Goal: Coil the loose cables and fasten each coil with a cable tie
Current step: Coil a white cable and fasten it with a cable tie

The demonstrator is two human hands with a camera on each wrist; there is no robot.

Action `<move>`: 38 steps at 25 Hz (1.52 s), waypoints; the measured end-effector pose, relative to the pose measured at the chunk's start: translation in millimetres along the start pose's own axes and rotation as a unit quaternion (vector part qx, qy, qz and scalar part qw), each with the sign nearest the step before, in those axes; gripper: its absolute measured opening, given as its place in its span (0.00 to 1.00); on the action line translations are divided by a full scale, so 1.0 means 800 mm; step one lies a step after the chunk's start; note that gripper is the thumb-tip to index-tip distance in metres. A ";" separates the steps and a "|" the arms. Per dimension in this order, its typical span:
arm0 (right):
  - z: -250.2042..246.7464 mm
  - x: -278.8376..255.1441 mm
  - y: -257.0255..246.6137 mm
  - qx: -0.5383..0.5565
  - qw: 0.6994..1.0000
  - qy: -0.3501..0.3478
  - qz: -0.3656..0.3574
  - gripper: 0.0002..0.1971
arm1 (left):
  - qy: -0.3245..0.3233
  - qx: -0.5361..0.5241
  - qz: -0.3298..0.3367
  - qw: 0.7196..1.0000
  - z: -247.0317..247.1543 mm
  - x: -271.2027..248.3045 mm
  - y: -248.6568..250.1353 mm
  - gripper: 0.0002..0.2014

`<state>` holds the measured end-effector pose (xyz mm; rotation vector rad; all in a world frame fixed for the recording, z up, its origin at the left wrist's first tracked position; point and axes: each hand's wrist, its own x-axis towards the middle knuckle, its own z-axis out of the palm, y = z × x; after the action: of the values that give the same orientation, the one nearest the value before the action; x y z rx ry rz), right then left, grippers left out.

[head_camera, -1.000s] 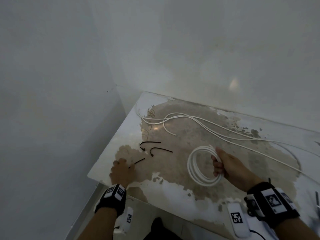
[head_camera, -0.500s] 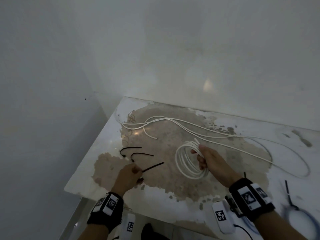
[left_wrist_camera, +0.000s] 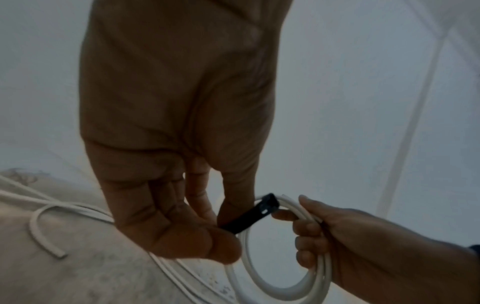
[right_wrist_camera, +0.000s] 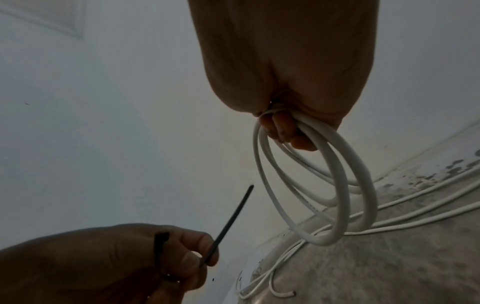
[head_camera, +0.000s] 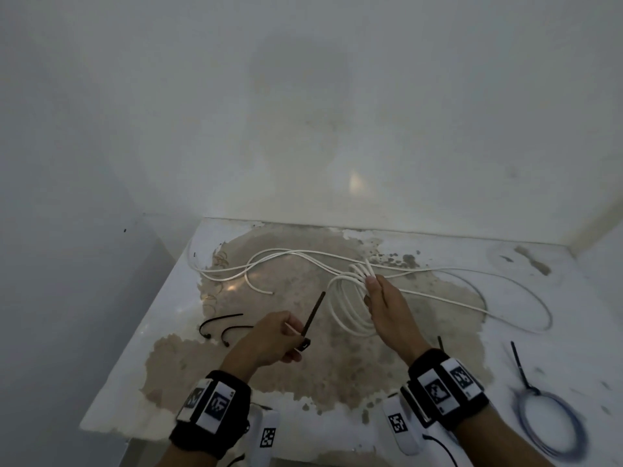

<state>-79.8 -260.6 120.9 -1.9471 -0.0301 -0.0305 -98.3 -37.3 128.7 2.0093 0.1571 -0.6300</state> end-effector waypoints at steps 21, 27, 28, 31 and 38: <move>-0.011 -0.017 -0.020 0.098 0.994 -0.025 -0.040 0.11 | -0.093 -0.134 0.048 0.986 0.021 -0.002 0.112 0.12; -0.005 -0.018 -0.027 0.057 0.992 0.088 -0.064 0.12 | -0.060 -0.227 0.066 0.970 0.036 -0.011 0.111 0.11; -0.005 -0.018 -0.028 0.052 0.992 0.099 -0.059 0.12 | -0.029 -0.235 0.084 0.968 0.039 -0.012 0.107 0.11; -0.004 -0.017 -0.027 0.030 0.992 0.114 -0.051 0.10 | 0.040 -0.172 0.182 0.967 0.047 -0.010 0.098 0.11; 0.006 -0.020 -0.014 0.019 0.993 0.114 -0.024 0.12 | 0.167 -0.005 0.329 0.929 0.067 0.006 0.087 0.06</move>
<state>-96.2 -252.4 129.3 -1.8943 0.0735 -0.2808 -88.3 -119.0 160.5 1.9791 -0.3075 0.1408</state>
